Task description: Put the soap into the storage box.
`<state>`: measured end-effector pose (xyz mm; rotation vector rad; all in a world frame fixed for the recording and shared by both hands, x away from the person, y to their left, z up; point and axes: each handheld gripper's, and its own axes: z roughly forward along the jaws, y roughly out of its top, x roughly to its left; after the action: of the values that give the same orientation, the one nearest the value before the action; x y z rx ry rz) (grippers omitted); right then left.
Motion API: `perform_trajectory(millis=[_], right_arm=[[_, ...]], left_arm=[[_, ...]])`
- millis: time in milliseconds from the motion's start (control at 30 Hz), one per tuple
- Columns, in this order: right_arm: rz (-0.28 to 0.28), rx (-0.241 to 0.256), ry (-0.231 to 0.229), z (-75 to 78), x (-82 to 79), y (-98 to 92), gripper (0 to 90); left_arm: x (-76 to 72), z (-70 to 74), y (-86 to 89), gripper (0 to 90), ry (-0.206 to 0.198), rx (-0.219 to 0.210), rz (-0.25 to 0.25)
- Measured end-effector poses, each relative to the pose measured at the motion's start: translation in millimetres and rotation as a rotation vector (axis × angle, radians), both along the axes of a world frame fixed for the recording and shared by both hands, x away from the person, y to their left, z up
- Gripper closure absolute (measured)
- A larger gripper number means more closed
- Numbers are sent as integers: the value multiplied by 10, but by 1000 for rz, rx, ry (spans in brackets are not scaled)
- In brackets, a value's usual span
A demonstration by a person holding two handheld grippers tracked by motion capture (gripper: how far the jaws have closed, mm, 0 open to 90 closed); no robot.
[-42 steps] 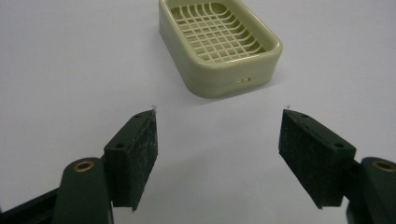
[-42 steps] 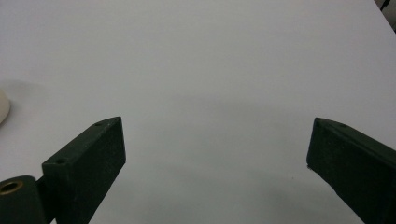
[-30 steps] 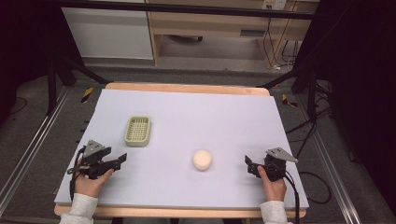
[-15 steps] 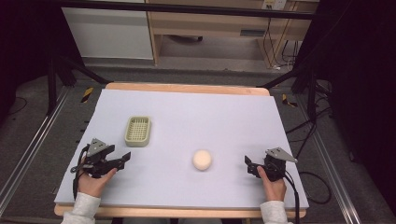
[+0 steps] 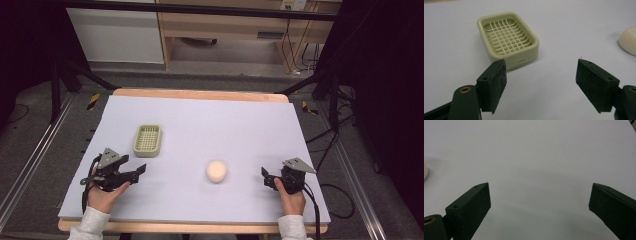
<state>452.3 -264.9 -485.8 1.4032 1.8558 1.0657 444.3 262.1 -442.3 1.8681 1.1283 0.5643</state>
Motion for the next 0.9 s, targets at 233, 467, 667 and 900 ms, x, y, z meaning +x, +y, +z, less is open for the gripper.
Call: perform_trajectory(millis=[233, 467, 667, 900], right_arm=[[2, -1, 2, 0, 3, -2, 43], [2, 0, 2, -1, 4, -3, 43], [2, 3, 2, 0, 3, -5, 43], [-2, 10, -2, -1, 4, -18, 44]], left_arm=[[-2, 25, -48, 238, 4, 2, -14], [6, 58, -91, 230, 0, 14, -28], [23, 76, -148, 225, 3, 23, -40], [50, 128, -256, 223, -9, 17, -56]])
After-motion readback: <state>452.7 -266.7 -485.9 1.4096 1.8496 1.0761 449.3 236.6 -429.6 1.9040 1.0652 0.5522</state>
